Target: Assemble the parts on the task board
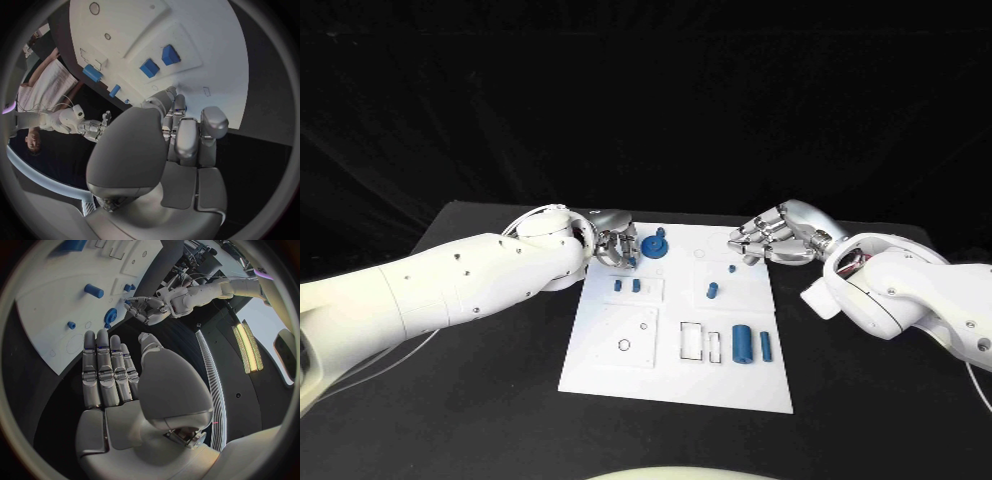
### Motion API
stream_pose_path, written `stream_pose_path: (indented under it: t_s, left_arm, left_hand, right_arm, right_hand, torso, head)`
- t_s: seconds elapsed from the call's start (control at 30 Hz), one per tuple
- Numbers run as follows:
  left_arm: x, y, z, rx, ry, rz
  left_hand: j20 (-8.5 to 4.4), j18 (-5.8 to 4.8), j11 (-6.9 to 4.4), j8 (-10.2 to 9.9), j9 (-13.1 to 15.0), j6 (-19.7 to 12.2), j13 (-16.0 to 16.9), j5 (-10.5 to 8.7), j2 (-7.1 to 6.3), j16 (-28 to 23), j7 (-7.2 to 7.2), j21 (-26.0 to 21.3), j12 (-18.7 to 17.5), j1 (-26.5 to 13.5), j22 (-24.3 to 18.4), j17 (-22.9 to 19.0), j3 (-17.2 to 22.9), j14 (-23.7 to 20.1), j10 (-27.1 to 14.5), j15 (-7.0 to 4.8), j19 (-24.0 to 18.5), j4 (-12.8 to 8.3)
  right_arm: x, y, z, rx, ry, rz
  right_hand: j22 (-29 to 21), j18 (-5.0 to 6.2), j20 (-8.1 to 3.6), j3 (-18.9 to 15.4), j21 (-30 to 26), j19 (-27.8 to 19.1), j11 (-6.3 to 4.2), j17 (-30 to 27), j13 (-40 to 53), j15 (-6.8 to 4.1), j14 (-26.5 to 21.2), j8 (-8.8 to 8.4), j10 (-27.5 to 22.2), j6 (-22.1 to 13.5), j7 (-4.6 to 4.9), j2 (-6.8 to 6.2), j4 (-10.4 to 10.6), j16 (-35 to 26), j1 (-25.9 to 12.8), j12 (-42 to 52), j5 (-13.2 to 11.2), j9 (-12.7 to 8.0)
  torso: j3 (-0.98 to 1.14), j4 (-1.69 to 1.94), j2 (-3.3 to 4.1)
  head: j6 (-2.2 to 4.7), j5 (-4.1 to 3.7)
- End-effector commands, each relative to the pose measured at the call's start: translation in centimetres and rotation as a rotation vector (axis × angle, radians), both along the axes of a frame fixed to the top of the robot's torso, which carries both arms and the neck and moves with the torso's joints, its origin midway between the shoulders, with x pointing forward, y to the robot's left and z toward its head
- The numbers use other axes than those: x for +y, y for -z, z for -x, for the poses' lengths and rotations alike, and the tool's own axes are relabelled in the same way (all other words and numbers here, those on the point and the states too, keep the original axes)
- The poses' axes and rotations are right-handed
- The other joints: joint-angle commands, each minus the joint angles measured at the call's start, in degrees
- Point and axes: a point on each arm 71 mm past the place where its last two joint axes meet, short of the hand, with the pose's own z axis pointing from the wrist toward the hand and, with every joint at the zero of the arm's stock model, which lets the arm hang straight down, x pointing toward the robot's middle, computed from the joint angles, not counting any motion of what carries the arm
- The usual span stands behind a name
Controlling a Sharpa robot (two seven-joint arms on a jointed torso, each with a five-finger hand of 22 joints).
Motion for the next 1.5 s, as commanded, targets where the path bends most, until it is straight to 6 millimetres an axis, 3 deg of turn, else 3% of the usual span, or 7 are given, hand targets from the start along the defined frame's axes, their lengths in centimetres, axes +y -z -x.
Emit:
stream_pose_path:
  t_s: [0.03, 0.6, 1.5]
  left_arm:
    - [-0.24, 0.18, 0.02, 0.017, 0.008, -0.007]
    - [-0.56, 0.62, -0.10, 0.029, 0.019, -0.035]
    - [-0.36, 0.76, -0.20, 0.032, 0.004, -0.053]
  left_hand:
    - [-0.04, -0.63, -0.02, 0.0, 0.0, 0.5, 0.1, 0.05, -0.19, 0.2, -0.01, 0.2, -0.4, -0.6, 0.1, 0.0, 0.5, 0.2, 0.2, -0.19, -0.2, 0.0]
    - [-0.05, -0.61, -0.05, 0.0, 0.0, 0.5, 0.1, 0.06, -0.20, 0.2, -0.03, 0.2, -0.4, -0.6, 0.0, -0.1, 0.5, 0.1, 0.3, -0.21, -0.3, 0.0]
    - [-0.09, -0.67, -0.16, 0.0, 0.1, 0.9, 0.2, 0.05, -0.18, 0.2, -0.13, 0.4, -0.5, -0.7, 0.3, -0.1, 0.7, 0.1, 0.6, -0.28, -0.1, -0.1]
  right_arm:
    - [0.15, 0.00, 0.05, -0.003, -0.016, 0.000]
    - [0.14, 0.01, 0.06, -0.003, -0.016, 0.001]
    - [0.15, 0.02, 0.08, -0.002, -0.016, 0.000]
  right_hand:
    - [-0.1, 0.68, 0.10, 0.0, -0.3, 0.2, 0.10, -0.1, -0.1, 0.05, -0.1, -0.20, -0.4, -0.3, 0.14, 0.55, -0.1, -0.2, 0.1, 0.2, 0.3, 0.0]
    - [-0.1, 0.68, 0.10, 0.0, -0.3, 0.2, 0.10, -0.1, -0.1, 0.05, -0.1, -0.20, -0.4, -0.3, 0.14, 0.55, -0.1, -0.2, 0.1, 0.2, 0.3, 0.0]
    - [-0.1, 0.68, 0.10, 0.0, -0.3, 0.2, 0.10, -0.1, -0.1, 0.05, -0.1, -0.20, -0.4, -0.3, 0.14, 0.55, -0.1, -0.2, 0.1, 0.2, 0.3, 0.0]
  torso:
    - [0.01, -0.06, 0.02]
    - [0.05, -0.08, 0.00]
    - [0.03, -0.06, -0.01]
  head:
    - [-0.10, 0.12]
    - [-0.37, 0.30]
    - [-0.23, 0.26]
